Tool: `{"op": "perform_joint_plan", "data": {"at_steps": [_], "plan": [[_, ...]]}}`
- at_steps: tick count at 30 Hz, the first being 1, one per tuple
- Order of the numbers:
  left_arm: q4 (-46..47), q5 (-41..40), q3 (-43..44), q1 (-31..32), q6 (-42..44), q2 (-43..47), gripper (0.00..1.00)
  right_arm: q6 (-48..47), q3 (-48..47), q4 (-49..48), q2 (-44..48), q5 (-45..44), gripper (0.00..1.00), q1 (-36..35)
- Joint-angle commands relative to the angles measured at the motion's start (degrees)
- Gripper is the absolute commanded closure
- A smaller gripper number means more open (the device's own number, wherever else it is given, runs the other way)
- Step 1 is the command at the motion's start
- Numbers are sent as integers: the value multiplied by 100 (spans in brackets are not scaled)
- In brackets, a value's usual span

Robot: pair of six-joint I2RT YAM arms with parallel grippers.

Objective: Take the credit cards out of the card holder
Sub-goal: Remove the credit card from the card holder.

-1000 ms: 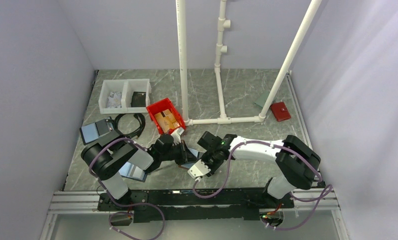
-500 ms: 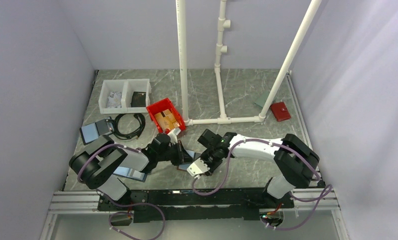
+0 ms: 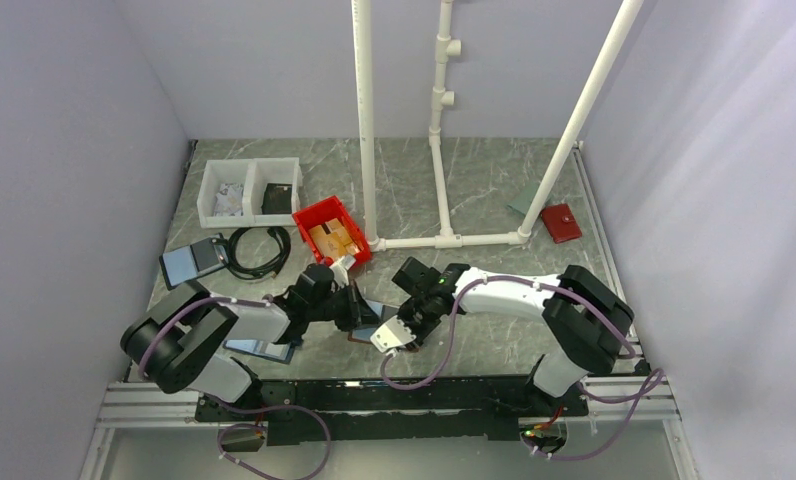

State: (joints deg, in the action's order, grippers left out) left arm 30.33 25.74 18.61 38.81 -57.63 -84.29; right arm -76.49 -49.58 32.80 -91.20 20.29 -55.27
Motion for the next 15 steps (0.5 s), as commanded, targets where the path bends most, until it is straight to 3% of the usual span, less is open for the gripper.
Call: {"op": "perform_joint_plan", "data": {"at_steps": [1, 15], "plan": [[-658, -112, -29, -125, 313, 347, 100, 18, 405, 569, -504, 47, 67, -46], [-1487, -264, 126, -211, 480, 647, 99, 10, 378, 605, -570, -25, 72, -50]]}}
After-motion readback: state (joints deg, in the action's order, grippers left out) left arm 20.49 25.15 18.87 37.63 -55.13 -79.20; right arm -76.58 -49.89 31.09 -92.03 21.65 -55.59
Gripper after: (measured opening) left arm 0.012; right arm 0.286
